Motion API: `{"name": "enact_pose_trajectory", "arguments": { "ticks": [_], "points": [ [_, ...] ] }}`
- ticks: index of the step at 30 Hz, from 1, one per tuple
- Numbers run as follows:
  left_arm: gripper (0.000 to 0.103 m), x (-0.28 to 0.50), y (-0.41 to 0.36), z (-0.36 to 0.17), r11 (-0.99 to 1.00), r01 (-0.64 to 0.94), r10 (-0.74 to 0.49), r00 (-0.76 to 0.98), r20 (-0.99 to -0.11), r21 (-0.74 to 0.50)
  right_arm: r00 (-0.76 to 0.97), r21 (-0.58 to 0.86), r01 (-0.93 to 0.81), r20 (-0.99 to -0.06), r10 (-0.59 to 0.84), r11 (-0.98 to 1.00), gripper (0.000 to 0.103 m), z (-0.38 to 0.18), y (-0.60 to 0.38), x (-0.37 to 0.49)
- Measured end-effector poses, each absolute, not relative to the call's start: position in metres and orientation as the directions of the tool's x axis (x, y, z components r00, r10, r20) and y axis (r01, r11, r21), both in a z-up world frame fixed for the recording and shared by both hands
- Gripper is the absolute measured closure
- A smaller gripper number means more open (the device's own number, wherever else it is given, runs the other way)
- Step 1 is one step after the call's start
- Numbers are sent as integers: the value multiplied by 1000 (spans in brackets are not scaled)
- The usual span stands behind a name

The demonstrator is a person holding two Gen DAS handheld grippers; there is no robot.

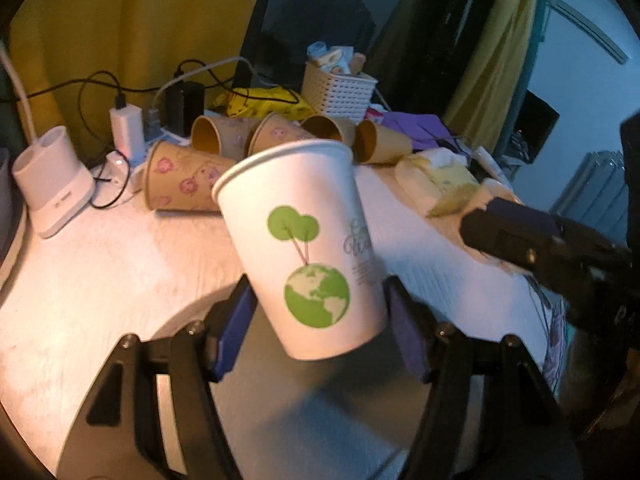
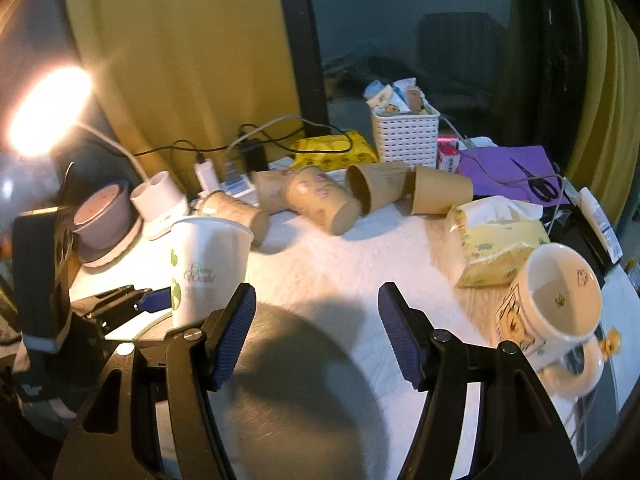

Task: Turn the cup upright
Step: 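Close the left tool around the white paper cup's body, then lift the cup with the left tool and rotate it upright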

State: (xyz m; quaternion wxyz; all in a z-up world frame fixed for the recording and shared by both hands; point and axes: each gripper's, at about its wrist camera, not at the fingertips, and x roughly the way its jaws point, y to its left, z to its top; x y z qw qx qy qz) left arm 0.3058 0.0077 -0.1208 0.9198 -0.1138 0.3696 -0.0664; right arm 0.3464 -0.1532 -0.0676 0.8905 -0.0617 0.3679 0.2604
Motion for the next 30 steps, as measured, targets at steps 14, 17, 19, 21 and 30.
{"name": "enact_pose_trajectory", "arguments": {
  "ticks": [14, 17, 19, 21, 30],
  "points": [
    [37, 190, -8, -116, 985, 131, -170, 788, -592, -109, 516, 172, -571, -686, 513, 803, 36, -61, -137, 255],
    [37, 174, -15, -117, 984, 161, -176, 799, -575, -77, 492, 194, -590, -684, 539, 784, 36, -60, -134, 237],
    [37, 163, -21, -119, 981, 186, -184, 805, -564, -55, 472, 217, -600, -681, 560, 770, 35, -60, -133, 227],
    [37, 155, -26, -121, 977, 206, -197, 803, -562, -48, 455, 237, -606, -680, 576, 759, 34, -61, -133, 219],
    [37, 120, -47, -117, 963, 269, -227, 828, -512, 9, 399, 308, -610, -677, 619, 730, 34, -64, -135, 193]
  ]
}}
